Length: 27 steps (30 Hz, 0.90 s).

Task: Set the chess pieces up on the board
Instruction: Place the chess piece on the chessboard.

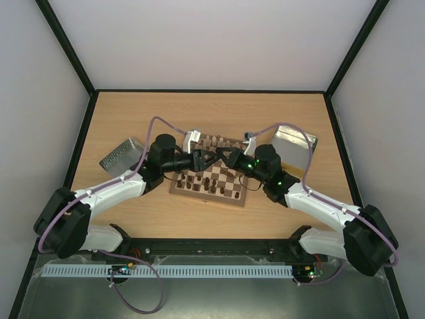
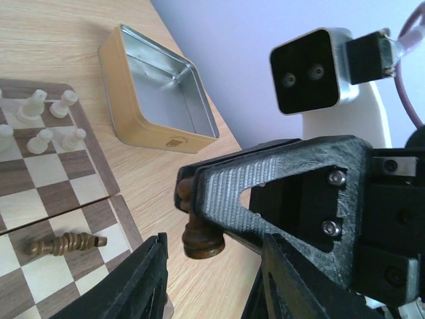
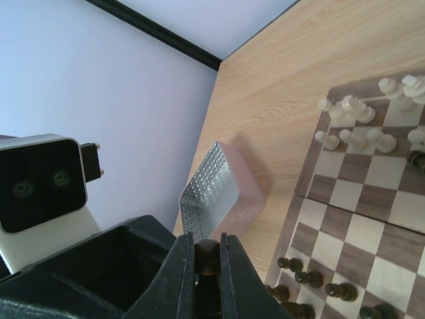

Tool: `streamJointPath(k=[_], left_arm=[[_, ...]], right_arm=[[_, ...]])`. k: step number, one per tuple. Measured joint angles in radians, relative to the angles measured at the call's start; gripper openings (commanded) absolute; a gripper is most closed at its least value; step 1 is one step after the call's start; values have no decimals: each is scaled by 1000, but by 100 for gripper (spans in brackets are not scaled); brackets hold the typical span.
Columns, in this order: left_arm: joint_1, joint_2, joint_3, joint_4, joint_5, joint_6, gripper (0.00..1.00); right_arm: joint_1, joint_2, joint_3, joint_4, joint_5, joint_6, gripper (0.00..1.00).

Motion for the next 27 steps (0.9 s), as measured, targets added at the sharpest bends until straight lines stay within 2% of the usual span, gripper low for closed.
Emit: streamJointPath(k=[6,12,18,20,21,27], left_arm=[[-2,6,5,16,35,31,21],[0,5,5,16,68,74,10],[2,0,5,19,94,71,17],[2,0,5,32,104,40,27],[3,0,5,43,109,24,28],[-5,18,-16,193,188,-129,26]], right_arm=[[-11,-23,0,-32,-31,62,4],[-18,-52,5,-62,-62,103,7],[-21,-69,8,-85,-84,99,7],[-23,-74,9,-86,-92,89,7],[-24,-77,10,-84,-97,85,7],[-23,-91,16,5,-165,88,7]])
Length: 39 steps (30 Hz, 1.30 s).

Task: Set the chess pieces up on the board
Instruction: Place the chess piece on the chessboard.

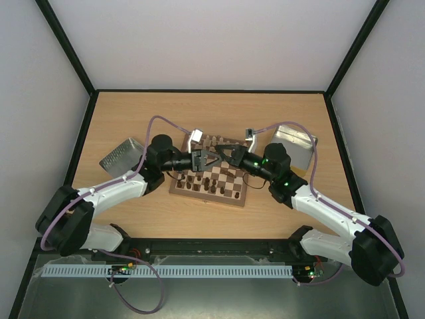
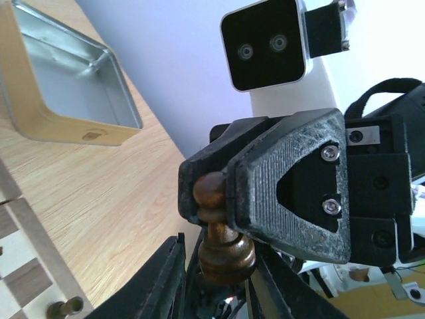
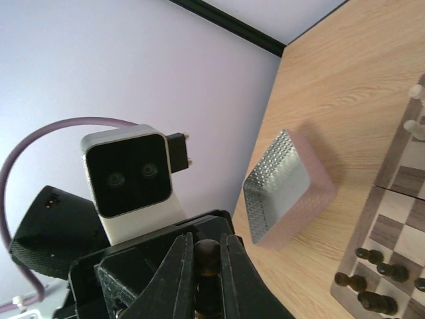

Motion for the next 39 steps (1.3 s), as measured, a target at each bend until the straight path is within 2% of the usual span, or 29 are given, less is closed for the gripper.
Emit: streamJointPath(k=[6,14,16,20,25,27,31,34,37,39], left_arm=[[2,11,-6,99,38,-89,16],[3,8,-2,54,59,-37,3],[3,6,5,26,72,2,3],[0,6,28,-33,94,69,24],[2,6,38,-66,117,108,34],[3,6,38,-77,126,113,33],[5,5,38,-84,143,118,18],[6,1,38,-79,156,118,12],[8,-6,37,-77,167,115,13],[10,-9,37,-77,177,112,18]], right_arm=[[-3,-6,1,35,-10,13,6],[-3,-14,39,-63,-25,-80,6],[-3,-14,60,-109,-37,-121,6],[-3,-14,101,-180,-68,-190,7],[0,-15,117,-228,-105,-239,7],[2,-16,117,-236,-117,-253,8],[2,-16,119,-250,-132,-274,8],[2,-15,122,-264,-137,-286,8],[2,-14,133,-272,-152,-304,8],[2,-12,135,-273,-163,-317,8]])
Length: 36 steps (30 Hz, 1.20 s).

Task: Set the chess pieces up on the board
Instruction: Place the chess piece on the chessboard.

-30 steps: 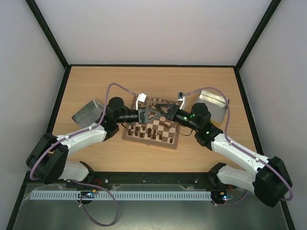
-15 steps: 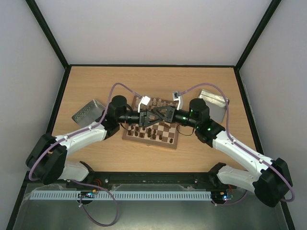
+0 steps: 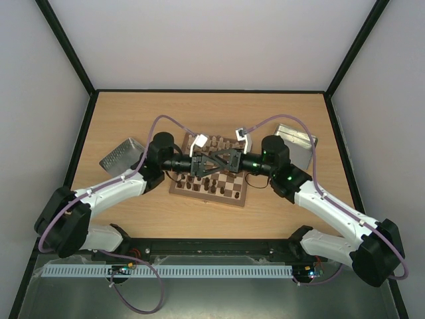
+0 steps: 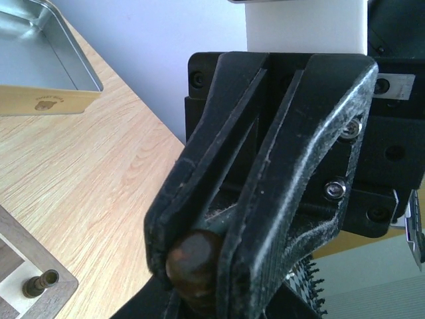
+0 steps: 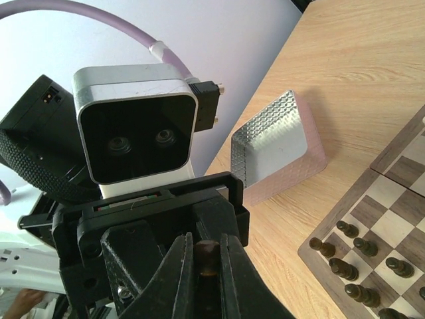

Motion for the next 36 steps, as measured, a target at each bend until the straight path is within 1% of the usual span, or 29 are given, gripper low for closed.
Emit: streamJointPath(k=[3,5,6,9,14,16,20,22,26,30,36], left_arm=[[4,-2,-2,0,21,-4,23],[11,-4,-3,2,39,-8,23],[18,-6,-6,8,49,-12,22],[32,-16,-18,30,78,-27,13],[34,-21,-23,50,108,-45,6],[34,-21,-23,56,117,-46,4],[34,-21,-23,61,128,-37,2],[35,-21,-23,58,128,-13,2],[40,-23,-16,5,87,92,2],[39,-35,21,-103,3,255,3],[3,-36,101,-278,-156,544,2]], right_arm=[[-1,2,1,0,-19,-14,7],[-4,2,2,-2,-37,-21,7],[-6,2,3,-2,-44,-25,7],[-10,3,4,-3,-70,-35,8],[-13,3,9,-3,-109,-50,10],[-14,4,13,-8,-119,-60,15],[-15,5,32,-46,-125,-81,32],[-17,4,42,-74,-115,-85,37],[-10,2,83,-160,-74,-92,48],[4,-3,149,-260,-3,-89,51],[5,-3,251,-406,122,-102,51]])
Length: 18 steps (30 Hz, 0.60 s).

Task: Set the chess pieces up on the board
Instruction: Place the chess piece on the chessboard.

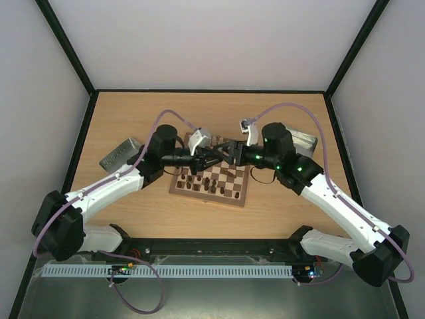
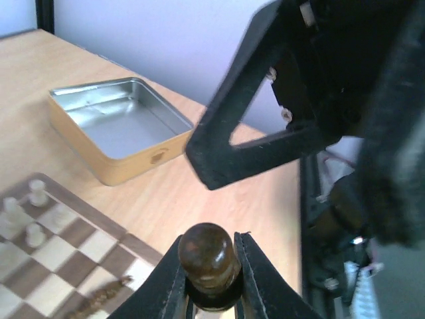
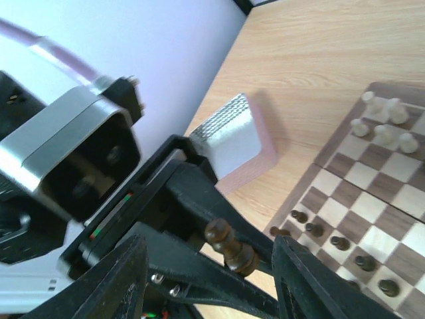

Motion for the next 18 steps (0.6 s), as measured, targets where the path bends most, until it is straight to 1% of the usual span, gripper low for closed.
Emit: streamJointPath(k=[3,5,8,10,14,17,18], left_arm=[[-43,14,57,-97,-98,161,3],[-70,29,87,-156,-145,260,3],[-91,59,122,-229,-183,376,2],[-95,74,128,-258,-195,430,2],[-95,81,128,-296,-213,482,2],[-95,81,128,-301,-224,500,2],[-95,81,128,-301,-227,503,2]], right_arm=[[0,8,27,-55,51,-19,49],[0,23,41,-90,84,-34,46],[0,59,68,-141,122,-55,38],[0,82,84,-168,143,-72,37],[0,93,91,-211,162,-94,38],[0,93,91,-232,163,-106,46],[0,92,91,-236,161,-111,47]])
